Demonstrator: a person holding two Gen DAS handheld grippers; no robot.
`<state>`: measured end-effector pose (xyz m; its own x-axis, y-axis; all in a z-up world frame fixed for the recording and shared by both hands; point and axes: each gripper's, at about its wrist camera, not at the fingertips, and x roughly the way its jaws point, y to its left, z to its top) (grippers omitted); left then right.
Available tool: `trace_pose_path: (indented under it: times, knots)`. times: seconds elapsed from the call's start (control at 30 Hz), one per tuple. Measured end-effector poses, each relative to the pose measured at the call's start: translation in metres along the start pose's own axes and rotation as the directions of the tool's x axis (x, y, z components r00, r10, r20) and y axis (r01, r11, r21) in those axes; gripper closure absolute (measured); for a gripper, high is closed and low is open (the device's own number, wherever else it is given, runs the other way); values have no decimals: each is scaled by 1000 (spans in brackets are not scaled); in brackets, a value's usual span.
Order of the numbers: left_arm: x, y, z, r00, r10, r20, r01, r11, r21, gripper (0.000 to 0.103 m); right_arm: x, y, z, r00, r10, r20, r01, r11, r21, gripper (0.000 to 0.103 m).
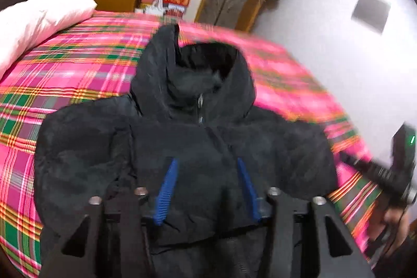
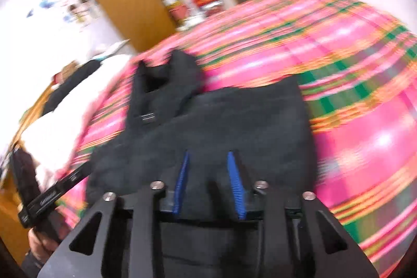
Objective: Fold large clothes
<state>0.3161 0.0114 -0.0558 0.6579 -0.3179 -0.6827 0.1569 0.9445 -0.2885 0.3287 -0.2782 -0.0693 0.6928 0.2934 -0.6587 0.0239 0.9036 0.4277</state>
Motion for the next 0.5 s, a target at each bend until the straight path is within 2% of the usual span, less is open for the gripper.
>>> trace_pose_path:
  times: [0.1, 0.13, 0.3, 0.5]
  knots:
    - [27, -2, -11, 990, 123, -74, -117, 990, 79, 76, 20, -22, -3, 997, -49, -59, 50, 999, 9, 75]
    - [33, 0, -14, 984, 152, -90, -144, 985, 92, 78, 28, -24, -6, 995, -56, -78, 56, 998, -2, 75]
    - [42, 6, -20, 978, 185, -95, -176, 980, 98, 80, 59, -18, -18, 986, -109, -125, 101, 992, -75, 75]
    - [51, 18, -23, 983, 154, -103, -149, 987, 54, 80, 74, -12, -19, 979, -147, -143, 124, 980, -156, 75]
